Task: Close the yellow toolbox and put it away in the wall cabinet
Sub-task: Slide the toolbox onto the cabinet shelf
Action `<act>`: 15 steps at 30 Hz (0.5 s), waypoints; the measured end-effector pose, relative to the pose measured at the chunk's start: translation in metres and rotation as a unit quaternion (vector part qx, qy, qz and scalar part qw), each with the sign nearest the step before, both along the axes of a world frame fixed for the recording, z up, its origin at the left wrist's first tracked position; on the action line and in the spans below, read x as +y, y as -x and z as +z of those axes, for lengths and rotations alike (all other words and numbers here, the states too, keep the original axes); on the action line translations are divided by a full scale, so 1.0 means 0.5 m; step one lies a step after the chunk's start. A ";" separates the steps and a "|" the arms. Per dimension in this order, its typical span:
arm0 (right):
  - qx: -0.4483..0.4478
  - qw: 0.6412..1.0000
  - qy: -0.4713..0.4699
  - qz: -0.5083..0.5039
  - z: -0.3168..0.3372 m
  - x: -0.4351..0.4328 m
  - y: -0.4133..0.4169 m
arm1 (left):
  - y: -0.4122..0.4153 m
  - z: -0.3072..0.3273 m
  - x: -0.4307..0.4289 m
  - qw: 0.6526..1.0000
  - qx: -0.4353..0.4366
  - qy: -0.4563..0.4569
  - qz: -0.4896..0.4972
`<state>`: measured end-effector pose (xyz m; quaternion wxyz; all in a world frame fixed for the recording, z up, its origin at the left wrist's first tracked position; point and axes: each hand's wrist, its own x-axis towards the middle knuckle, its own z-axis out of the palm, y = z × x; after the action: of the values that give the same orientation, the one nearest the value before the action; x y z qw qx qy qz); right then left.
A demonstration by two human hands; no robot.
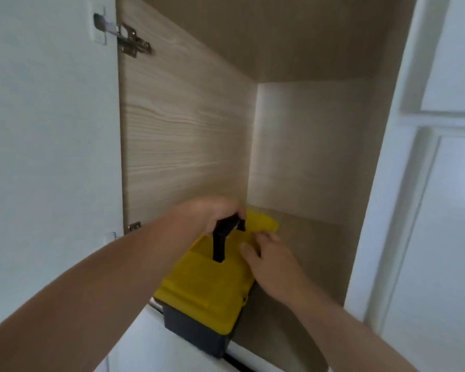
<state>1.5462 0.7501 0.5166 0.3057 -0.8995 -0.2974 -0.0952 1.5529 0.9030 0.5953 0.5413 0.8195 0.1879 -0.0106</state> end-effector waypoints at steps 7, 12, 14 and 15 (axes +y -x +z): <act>0.037 0.999 0.021 -0.011 -0.033 -0.005 0.023 | -0.100 -0.026 -0.003 0.998 0.011 0.010 -0.058; -0.011 0.998 0.057 0.000 -0.045 -0.004 0.052 | -0.084 -0.039 0.040 0.991 -0.083 -0.101 -0.035; -0.055 0.995 0.076 0.015 -0.049 0.000 0.067 | -0.046 -0.049 0.070 0.969 -0.146 -0.200 -0.014; -0.080 0.993 0.086 0.026 -0.050 0.004 0.074 | -0.017 -0.057 0.081 0.963 -0.171 -0.209 -0.021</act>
<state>1.5093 0.7520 0.4916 0.2052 -0.9038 -0.3511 -0.1331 1.5615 0.9434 0.5670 0.3821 0.9077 0.0734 0.1573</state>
